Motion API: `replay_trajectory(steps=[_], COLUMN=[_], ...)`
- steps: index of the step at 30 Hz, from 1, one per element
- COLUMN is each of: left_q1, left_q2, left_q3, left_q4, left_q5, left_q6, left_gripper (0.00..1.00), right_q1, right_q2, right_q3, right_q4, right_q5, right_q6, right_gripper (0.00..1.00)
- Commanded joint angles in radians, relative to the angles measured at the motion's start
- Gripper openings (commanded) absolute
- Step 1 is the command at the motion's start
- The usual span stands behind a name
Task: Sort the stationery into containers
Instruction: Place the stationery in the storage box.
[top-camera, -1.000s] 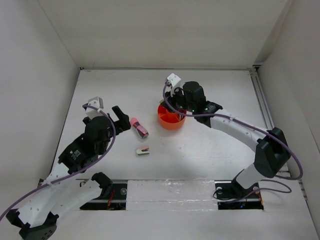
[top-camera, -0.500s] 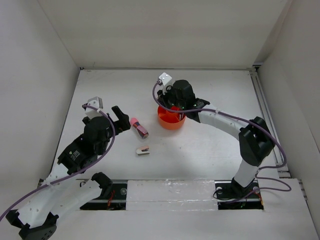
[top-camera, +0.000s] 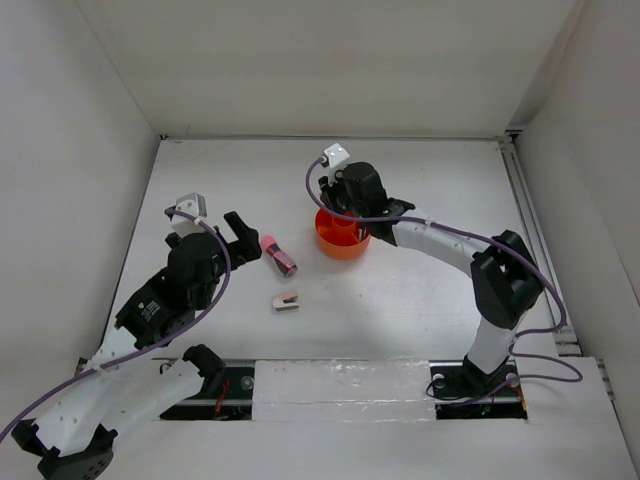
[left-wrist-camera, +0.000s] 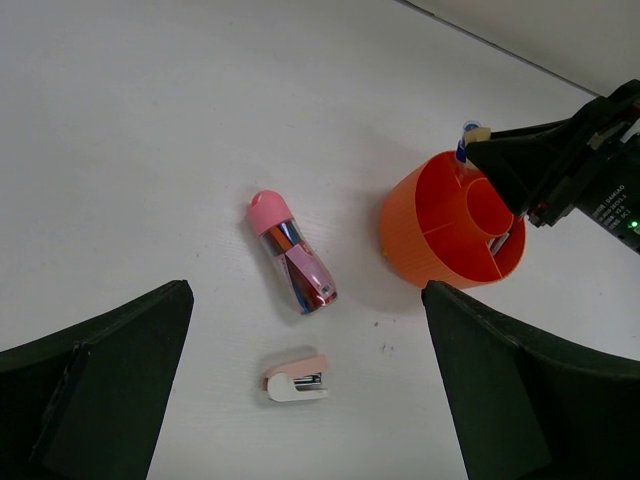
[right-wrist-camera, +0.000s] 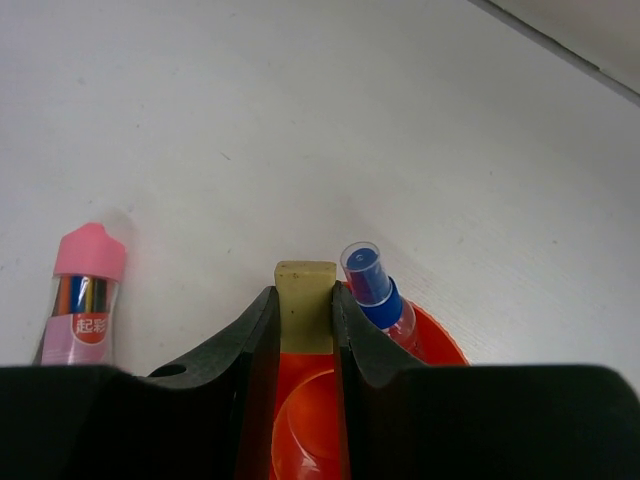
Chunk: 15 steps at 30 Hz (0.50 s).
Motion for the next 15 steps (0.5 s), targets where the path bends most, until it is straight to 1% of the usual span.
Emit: replay_trajectory(steps=[1,8,15], left_q1=[0.004,0.004,0.004], left_q2=[-0.006,-0.015,-0.033], left_q3=[-0.007,-0.007,-0.017], left_q4=[0.037,0.037,0.037], left_q5=[0.007,0.007,0.007], left_q6=[0.025,0.025,0.025], left_gripper=[0.99,0.99,0.99], right_q1=[0.023,0.043,0.066], right_q2=[0.006,0.006,0.006], right_q3=[0.034,0.024,0.015], right_q4=[0.026,0.026,-0.004], right_q5=[0.083,0.107,0.181], right_q6=[0.057,0.096,0.117], right_gripper=[0.00,0.00,0.00])
